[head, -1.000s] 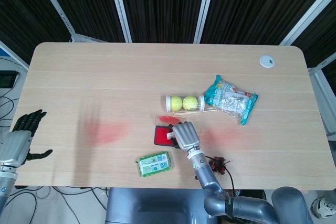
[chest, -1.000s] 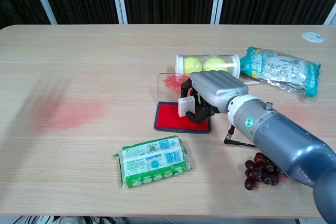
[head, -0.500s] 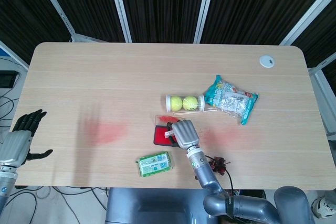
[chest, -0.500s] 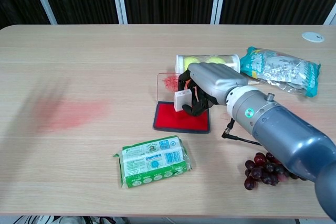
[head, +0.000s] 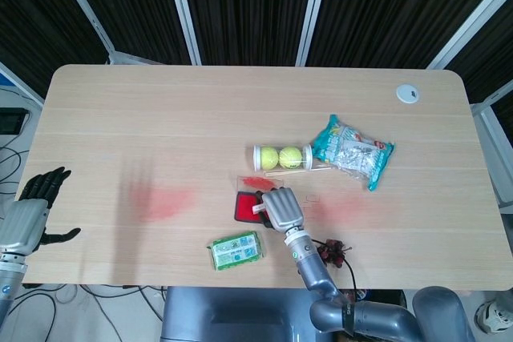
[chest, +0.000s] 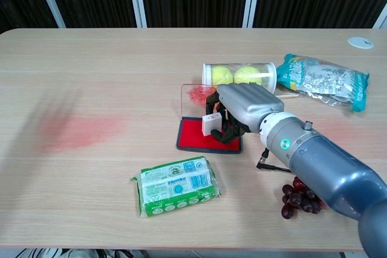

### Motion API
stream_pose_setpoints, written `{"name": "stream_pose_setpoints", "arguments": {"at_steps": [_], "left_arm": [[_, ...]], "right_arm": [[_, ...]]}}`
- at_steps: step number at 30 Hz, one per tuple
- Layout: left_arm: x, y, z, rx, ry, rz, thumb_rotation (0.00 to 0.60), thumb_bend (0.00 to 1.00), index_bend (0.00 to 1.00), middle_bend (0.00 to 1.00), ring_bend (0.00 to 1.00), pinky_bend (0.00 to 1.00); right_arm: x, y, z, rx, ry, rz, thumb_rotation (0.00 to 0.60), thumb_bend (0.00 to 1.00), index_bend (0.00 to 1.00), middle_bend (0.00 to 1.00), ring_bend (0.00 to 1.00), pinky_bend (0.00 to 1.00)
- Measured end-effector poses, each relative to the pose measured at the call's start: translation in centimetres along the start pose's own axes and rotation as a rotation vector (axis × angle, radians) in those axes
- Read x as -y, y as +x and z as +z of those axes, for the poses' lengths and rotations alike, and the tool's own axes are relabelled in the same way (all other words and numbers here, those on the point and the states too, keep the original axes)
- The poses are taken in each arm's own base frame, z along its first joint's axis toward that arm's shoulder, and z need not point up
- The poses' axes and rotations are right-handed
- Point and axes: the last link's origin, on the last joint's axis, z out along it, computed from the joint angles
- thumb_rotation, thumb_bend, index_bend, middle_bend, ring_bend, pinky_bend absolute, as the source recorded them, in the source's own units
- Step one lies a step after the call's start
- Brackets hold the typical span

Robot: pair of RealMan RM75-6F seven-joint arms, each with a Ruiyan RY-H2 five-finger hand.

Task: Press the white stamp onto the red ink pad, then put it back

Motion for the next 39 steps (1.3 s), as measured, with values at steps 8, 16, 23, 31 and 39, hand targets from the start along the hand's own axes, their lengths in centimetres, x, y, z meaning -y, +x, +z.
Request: {"name": "stream_pose_setpoints", "arguments": {"at_steps": [8,16,23,31,39], "left_arm": [[0.0,0.0,0.0,-0.003,0.001,0.002,0.600,0.02,0.00,0.00,0.00,0.00],[0.0,0.0,0.0,-0.010,0.002,0.007,0.600,0.03,0.00,0.00,0.00,0.00],[-0.1,0.0,-0.1,-0.025,0.010,0.008,0.600,0.03,0.00,0.00,0.00,0.00],[-0.1,0.0,-0.1,-0.036,0.016,0.011,0.600,0.03,0.00,0.00,0.00,0.00],[-0.1,0.0,-0.1,-0.040,0.016,0.012,0.600,0.02,0.00,0.00,0.00,0.00]], "right_arm": [[0.0,1.7,0.1,-0.052,0.008,0.024,0.600,0.69,0.81,0.65,0.54,0.56],[-2.1,4.4,-0.2,-0.118,-0.019,0.019,0.600,0.69,0.81,0.65,0.54,0.56],[-7.7,5.3,-1.8,-0.113,-0.133,0.046,0.600,0.69,0.81,0.63,0.54,0.56],[-11.0,4.3,-2.9,-0.094,-0.214,0.074,0.600,0.65,0.81,0.60,0.51,0.56],[-11.6,3.7,-3.0,-0.086,-0.225,0.072,0.600,0.63,0.81,0.58,0.49,0.54]]}}
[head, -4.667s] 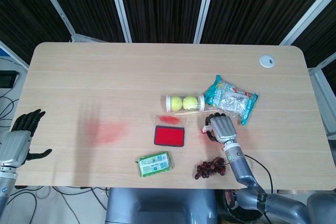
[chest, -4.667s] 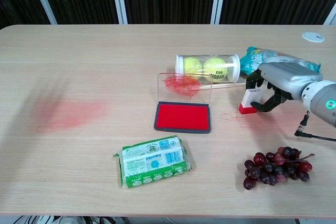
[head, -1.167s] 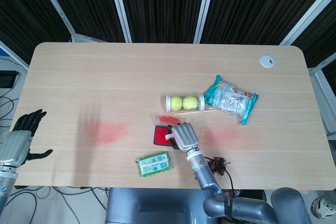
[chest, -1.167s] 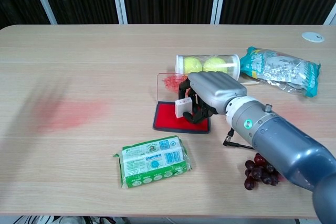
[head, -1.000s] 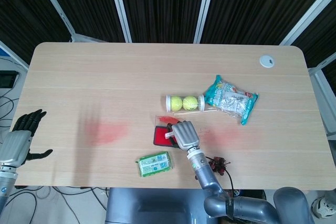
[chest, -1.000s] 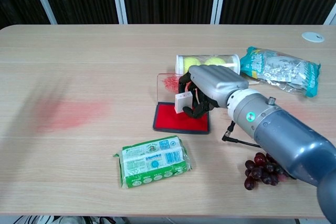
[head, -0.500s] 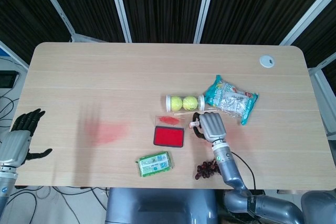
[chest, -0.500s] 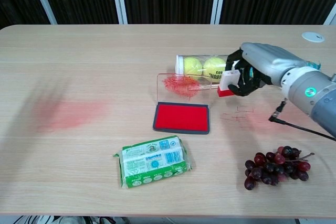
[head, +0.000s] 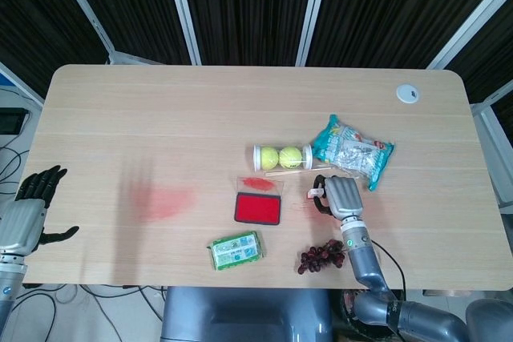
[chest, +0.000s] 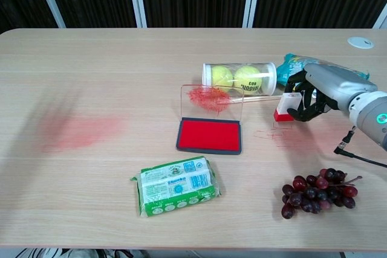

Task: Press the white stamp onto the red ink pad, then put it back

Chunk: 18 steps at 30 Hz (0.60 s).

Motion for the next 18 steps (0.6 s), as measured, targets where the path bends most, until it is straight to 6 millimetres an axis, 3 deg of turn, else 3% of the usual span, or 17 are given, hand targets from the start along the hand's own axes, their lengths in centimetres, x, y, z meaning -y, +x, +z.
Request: {"name": "stream_pose_setpoints", "arguments": {"at_steps": [18], "left_arm": [[0.01,0.01,-0.01,-0.004,-0.004,0.003,0.600,0.03,0.00,0.00,0.00,0.00]], "right_arm": [[-0.59,-0.79,0.13,0.015,-0.024,-0.013,0.600,0.57,0.80,0.56,0.48,0.54]]}}
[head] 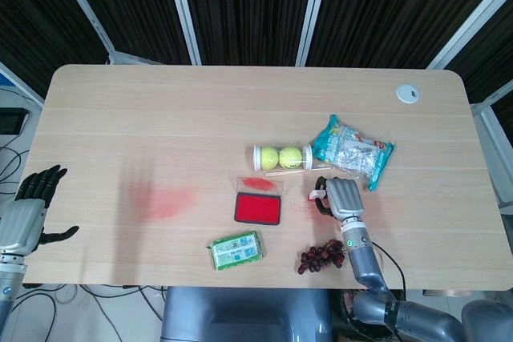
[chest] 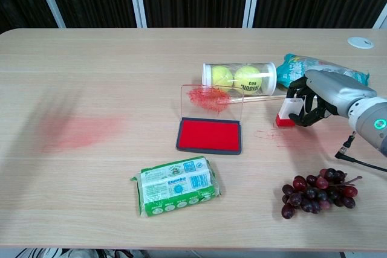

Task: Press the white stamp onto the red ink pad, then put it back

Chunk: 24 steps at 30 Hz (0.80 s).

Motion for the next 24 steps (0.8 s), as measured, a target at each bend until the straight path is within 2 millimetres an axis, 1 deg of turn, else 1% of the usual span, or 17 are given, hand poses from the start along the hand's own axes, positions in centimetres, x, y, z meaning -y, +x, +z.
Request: {"name": "stream_pose_setpoints", "arguments": {"at_steps": [15,24], "left_arm": [[0.00,-0.01,-0.01,-0.001,0.000,0.002,0.600,0.03,0.00,0.00,0.00,0.00],[0.00,-0.01,-0.02,0.000,0.001,0.001,0.600,0.03,0.00,0.00,0.00,0.00]], "right_arm": [[-0.31,-0.20,0.04,0.014,-0.016,-0.010,0.600,0.53,0.76,0.53,0.47,0.54],[-0.40,-0.27,0.09,0.020,-0.023,-0.016,0.600,0.52,0.73,0.51,0.46,0.54]]}}
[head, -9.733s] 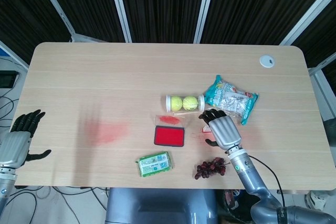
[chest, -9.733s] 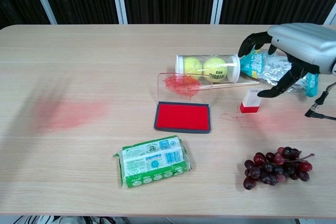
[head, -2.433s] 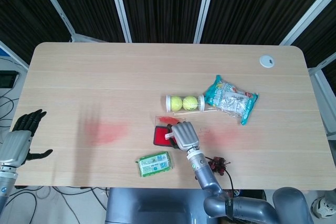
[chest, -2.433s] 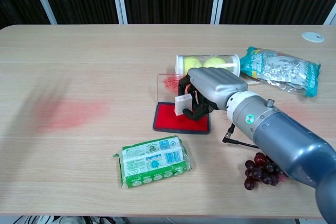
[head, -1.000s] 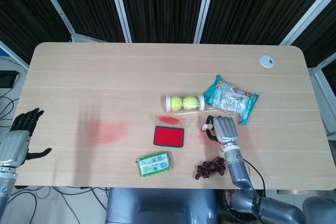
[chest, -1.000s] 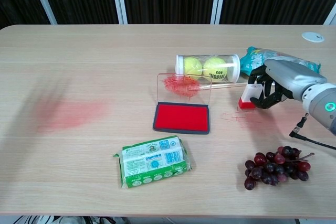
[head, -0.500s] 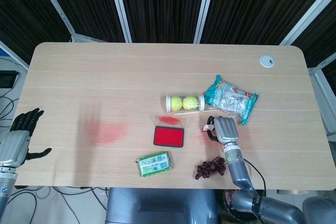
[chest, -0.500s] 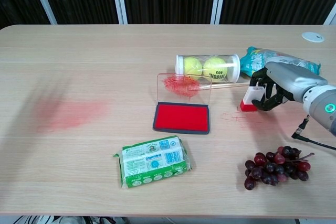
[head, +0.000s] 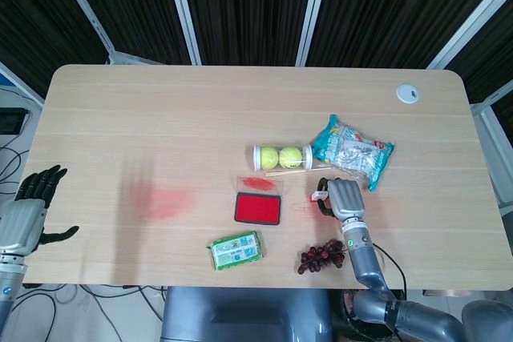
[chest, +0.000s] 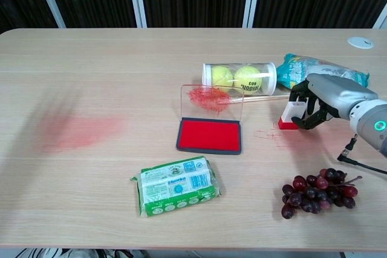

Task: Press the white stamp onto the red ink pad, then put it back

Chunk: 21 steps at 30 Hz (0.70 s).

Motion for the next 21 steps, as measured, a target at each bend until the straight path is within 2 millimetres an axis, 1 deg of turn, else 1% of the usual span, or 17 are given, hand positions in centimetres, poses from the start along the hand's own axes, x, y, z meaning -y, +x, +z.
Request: {"name": "stream_pose_setpoints", "arguments": {"at_steps": [8,13,17,21], "left_arm": [[-0.01,-0.01,0.01,0.000,0.000,0.001,0.600,0.02,0.00,0.00,0.00,0.00],[0.00,-0.01,0.00,0.000,0.000,0.001,0.600,0.03,0.00,0.00,0.00,0.00],[0.00,-0.01,0.00,0.000,0.000,0.002,0.600,0.03,0.00,0.00,0.00,0.00],[0.00,-0.01,-0.01,0.001,0.000,0.003,0.600,0.02,0.00,0.00,0.00,0.00]], "right_arm": [[-0.10,0.07,0.06,0.003,-0.006,-0.005,0.600,0.51,0.68,0.48,0.46,0.53],[-0.14,0.03,0.04,0.010,-0.009,-0.006,0.600,0.52,0.65,0.48,0.45,0.51],[-0.16,0.00,0.04,0.016,-0.011,-0.010,0.600,0.51,0.60,0.48,0.45,0.51],[-0.17,0.07,0.08,0.018,-0.013,-0.012,0.600,0.51,0.57,0.47,0.44,0.51]]}}
